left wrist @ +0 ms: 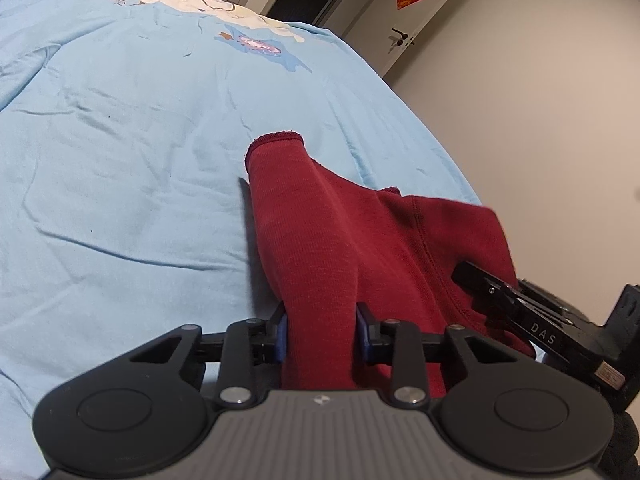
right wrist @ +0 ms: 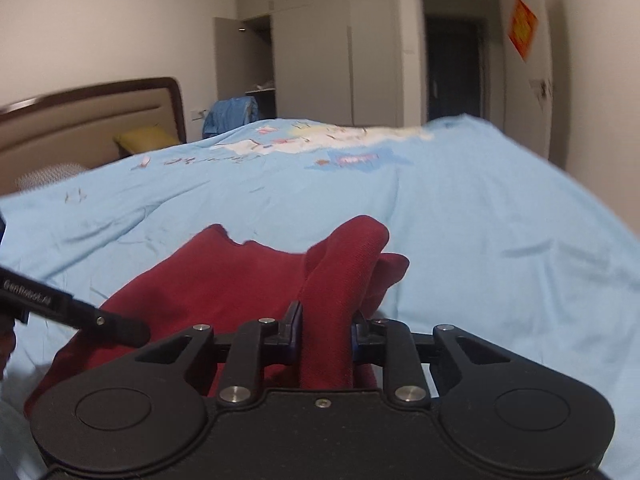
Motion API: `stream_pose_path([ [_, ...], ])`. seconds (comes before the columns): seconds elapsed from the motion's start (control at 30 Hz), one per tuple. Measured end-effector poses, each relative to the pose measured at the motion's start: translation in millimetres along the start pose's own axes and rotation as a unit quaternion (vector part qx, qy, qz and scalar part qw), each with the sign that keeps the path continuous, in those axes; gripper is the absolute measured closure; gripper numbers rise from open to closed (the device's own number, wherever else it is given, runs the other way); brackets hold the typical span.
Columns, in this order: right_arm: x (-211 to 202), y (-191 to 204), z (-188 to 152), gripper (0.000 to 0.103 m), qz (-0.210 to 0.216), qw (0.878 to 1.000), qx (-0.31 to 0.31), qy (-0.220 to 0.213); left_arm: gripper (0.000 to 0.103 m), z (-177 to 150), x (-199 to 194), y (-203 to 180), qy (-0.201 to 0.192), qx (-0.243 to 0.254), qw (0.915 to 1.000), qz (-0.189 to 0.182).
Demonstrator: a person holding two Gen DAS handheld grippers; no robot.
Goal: Fold small clothes
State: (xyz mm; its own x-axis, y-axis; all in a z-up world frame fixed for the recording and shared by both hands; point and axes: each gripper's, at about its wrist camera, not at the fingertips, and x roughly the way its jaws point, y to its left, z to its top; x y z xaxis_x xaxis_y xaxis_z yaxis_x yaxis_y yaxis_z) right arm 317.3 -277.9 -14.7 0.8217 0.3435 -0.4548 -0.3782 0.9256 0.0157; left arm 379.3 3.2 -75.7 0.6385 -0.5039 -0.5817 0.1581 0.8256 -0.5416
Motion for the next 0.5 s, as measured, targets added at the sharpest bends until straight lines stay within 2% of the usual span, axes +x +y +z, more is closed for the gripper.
stream_pose_path([
  [0.13,-5,22,9,0.082,-0.009,0.999,-0.045,-0.022,0.07,0,-6,-3,-0.01,0.001,0.9999,0.002],
  [0.3,5,21,29,0.084,0.006,0.999,-0.021,-0.048,0.07,17,-27,-9,-0.05,0.019,0.9983,0.022],
  [0.5,38,31,53,0.084,0.044,0.997,0.02,-0.054,0.07,46,-45,4,-0.072,0.024,0.9953,0.06],
])
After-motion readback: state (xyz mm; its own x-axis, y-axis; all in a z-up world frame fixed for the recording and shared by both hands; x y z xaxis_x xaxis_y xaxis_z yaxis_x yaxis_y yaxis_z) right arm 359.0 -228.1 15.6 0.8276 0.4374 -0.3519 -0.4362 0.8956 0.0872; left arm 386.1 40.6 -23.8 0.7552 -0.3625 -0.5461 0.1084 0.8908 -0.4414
